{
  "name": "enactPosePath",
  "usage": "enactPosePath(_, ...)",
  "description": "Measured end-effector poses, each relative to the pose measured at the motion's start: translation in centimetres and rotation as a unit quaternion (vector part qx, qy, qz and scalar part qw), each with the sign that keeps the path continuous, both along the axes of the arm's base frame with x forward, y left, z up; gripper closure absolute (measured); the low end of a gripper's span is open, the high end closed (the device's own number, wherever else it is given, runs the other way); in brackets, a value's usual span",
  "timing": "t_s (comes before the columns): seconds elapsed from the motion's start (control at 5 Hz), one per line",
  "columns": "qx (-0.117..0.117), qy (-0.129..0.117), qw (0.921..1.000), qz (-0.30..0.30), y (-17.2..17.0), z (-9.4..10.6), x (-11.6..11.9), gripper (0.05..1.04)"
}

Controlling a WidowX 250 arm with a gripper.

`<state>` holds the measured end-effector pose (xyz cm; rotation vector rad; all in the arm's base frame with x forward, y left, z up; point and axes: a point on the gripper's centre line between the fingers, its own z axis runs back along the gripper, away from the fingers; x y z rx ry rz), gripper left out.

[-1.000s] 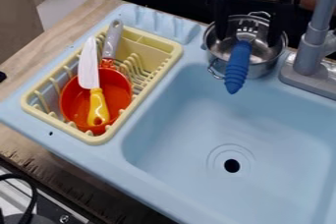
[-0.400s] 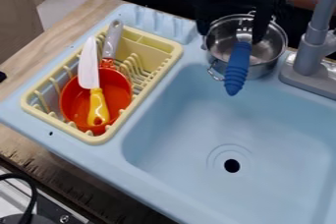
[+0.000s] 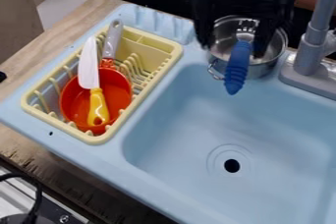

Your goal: Move the blue fork inside the pot

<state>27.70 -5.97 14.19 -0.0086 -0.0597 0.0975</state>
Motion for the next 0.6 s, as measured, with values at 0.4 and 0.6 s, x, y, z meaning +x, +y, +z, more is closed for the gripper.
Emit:
enactPosePath(0.4, 0.018, -0.027, 0.9984, -0.046, 4.7, -0.3, -4.3, 0.083)
enactPosePath(0.6, 0.024, -0.029, 0.9983, -0.046, 7.2, -0.9, -5.1, 0.083)
